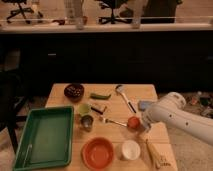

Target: Place towel in table surface

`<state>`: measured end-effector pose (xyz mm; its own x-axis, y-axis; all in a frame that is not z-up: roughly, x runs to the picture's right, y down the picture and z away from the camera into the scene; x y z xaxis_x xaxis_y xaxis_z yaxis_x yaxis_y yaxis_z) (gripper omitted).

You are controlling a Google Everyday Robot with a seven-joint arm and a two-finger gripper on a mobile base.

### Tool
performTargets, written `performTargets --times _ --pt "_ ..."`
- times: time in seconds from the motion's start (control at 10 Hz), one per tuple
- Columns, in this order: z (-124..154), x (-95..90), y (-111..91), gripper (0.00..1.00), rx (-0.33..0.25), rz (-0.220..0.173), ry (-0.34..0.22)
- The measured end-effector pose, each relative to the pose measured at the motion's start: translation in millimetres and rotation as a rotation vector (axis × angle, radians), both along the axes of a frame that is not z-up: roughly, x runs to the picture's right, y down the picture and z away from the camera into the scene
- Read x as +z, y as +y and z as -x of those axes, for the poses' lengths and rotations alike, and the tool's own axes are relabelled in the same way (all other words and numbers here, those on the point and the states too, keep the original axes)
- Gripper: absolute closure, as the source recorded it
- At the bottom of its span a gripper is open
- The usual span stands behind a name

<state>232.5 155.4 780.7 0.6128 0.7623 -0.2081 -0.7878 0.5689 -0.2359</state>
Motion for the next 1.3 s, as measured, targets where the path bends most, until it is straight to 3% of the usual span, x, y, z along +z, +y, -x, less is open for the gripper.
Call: performTargets --times 0.9,1.1,1.3 --pt "-33.7 -6.9 4.5 1.00 0.097 -0.024 0.046" --pt "-31.7 -6.1 3.6 0.90 0.092 -0.024 0.043" --pt "-32.1 -6.2 3.7 0.69 0.092 -0.024 0.043"
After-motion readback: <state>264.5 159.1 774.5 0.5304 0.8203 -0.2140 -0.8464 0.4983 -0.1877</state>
